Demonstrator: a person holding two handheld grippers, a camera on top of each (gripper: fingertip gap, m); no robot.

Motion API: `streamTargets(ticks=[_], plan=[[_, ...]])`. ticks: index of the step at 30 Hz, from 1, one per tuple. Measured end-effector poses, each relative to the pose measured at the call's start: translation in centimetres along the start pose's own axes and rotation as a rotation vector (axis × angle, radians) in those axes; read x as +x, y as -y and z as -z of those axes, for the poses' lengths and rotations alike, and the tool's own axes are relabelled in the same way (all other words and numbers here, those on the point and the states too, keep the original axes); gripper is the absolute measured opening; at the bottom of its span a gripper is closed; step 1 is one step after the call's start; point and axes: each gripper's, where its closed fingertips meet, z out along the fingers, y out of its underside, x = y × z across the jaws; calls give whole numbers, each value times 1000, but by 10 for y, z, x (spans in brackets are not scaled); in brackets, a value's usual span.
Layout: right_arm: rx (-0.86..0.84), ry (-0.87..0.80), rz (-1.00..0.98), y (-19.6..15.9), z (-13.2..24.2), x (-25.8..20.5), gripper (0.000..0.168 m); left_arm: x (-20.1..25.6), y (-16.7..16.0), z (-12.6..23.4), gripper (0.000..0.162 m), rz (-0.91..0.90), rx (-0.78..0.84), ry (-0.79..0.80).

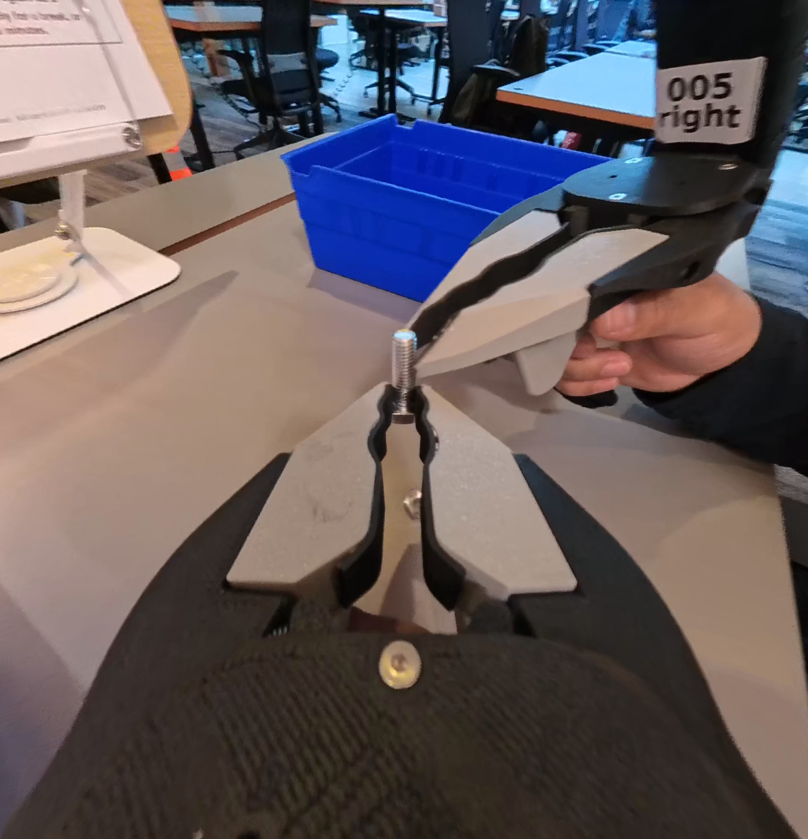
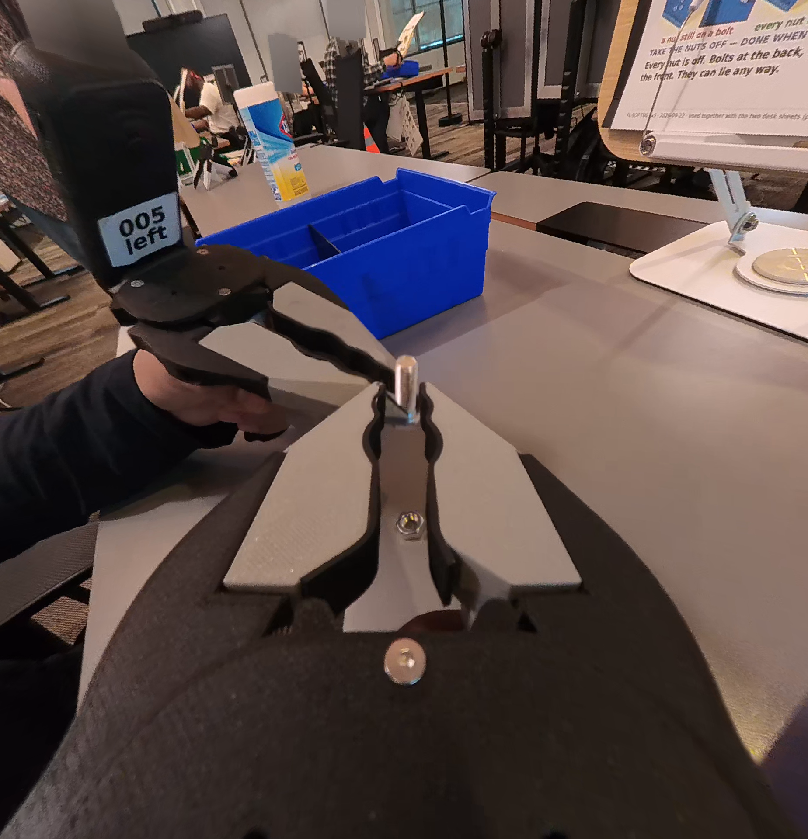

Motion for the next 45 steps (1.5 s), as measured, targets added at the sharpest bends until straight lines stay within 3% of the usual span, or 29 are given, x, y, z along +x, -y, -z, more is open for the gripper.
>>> streamTargets(ticks=[4, 10, 19, 26, 29, 37, 45], plan=[[-78, 21, -42, -14, -2, 3, 20, -21, 5, 7, 7, 55, 44, 64], [-380, 105, 70, -70, -10, -10, 28, -36, 14, 19, 7, 91, 116, 82], [-495, 94, 211, -95, -10, -1, 24, 4, 24, 26, 6, 142, 150, -210], [-542, 100, 312, -111, -14, 5, 25, 22, 26, 32, 7, 161, 154, -342], [-527, 99, 320, -111, -17, 7, 15, 28, 27, 34, 7, 162, 154, -384], [-499, 87, 293, -102, -16, 9, 14, 26, 19, 30, 7, 160, 122, -373], [-352, 39, 283, -24, 12, 13, 14, 15, 17, 24, 7, 151, 132, -315]])
